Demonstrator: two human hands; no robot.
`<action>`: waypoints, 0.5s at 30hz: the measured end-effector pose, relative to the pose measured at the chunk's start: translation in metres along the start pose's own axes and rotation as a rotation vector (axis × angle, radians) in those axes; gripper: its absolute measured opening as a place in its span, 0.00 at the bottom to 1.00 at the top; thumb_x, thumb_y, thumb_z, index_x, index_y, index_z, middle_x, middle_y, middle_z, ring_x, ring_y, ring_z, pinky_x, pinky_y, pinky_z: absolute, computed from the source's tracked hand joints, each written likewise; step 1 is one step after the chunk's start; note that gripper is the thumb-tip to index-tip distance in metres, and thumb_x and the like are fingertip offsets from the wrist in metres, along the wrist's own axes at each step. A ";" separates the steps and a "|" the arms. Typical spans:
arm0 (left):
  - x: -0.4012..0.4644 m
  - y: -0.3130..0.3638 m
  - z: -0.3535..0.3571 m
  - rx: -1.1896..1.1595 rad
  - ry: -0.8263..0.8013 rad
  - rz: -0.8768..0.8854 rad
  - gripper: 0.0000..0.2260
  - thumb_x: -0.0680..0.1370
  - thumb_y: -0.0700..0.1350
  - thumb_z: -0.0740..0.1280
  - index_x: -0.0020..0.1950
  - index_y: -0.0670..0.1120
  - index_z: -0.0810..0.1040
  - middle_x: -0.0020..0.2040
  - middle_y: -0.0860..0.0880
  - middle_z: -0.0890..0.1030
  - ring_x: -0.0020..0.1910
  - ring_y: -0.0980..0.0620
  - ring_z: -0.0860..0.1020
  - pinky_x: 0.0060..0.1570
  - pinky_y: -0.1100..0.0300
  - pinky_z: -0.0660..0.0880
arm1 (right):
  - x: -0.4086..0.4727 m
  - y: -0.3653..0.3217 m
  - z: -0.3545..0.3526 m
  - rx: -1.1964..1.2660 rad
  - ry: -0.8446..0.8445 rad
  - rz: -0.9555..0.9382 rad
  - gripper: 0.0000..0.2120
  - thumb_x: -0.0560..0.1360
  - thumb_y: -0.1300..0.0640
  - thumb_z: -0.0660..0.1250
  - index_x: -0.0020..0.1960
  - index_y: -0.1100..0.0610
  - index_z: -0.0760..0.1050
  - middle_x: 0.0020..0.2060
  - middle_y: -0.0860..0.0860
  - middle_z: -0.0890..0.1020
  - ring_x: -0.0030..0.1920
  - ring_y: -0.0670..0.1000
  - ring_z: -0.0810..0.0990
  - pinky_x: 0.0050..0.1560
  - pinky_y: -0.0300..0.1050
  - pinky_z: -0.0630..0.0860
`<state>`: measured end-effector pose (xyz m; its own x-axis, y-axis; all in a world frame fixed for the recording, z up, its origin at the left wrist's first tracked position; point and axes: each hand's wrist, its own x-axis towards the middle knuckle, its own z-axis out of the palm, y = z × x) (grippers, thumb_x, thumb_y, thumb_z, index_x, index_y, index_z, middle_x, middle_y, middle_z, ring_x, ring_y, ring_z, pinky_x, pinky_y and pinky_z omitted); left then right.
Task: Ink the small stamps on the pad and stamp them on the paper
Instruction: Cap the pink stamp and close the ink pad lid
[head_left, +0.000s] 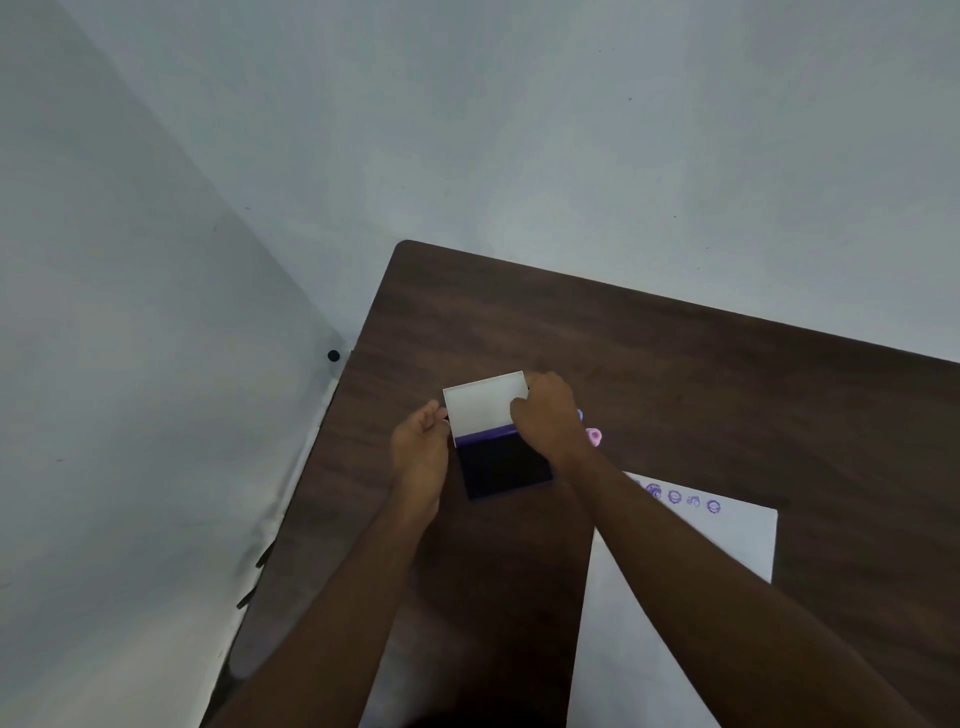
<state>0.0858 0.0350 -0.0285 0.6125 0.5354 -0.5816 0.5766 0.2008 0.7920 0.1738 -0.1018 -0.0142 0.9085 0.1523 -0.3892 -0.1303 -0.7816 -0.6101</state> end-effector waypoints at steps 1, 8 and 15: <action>0.000 0.000 0.001 -0.005 -0.004 -0.004 0.17 0.78 0.39 0.65 0.67 0.44 0.73 0.54 0.53 0.81 0.50 0.60 0.79 0.37 0.70 0.77 | 0.000 0.001 -0.001 0.007 -0.013 0.005 0.10 0.74 0.65 0.62 0.52 0.65 0.78 0.48 0.57 0.81 0.40 0.46 0.73 0.37 0.33 0.64; -0.002 0.006 -0.001 -0.055 0.020 -0.035 0.15 0.79 0.36 0.63 0.66 0.43 0.75 0.55 0.50 0.82 0.49 0.60 0.80 0.38 0.70 0.76 | -0.002 0.002 -0.004 0.061 -0.042 0.035 0.21 0.74 0.66 0.63 0.67 0.59 0.70 0.63 0.57 0.76 0.63 0.54 0.73 0.54 0.39 0.66; -0.016 0.008 -0.009 -0.061 0.003 0.059 0.14 0.79 0.35 0.62 0.63 0.47 0.77 0.51 0.54 0.83 0.48 0.59 0.82 0.41 0.66 0.79 | -0.022 0.002 -0.019 0.173 0.070 -0.008 0.21 0.74 0.67 0.62 0.66 0.58 0.70 0.62 0.55 0.77 0.62 0.53 0.74 0.61 0.47 0.73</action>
<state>0.0758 0.0353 -0.0112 0.6426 0.5503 -0.5331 0.5053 0.2186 0.8348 0.1607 -0.1178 0.0062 0.9343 0.1114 -0.3387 -0.1836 -0.6639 -0.7249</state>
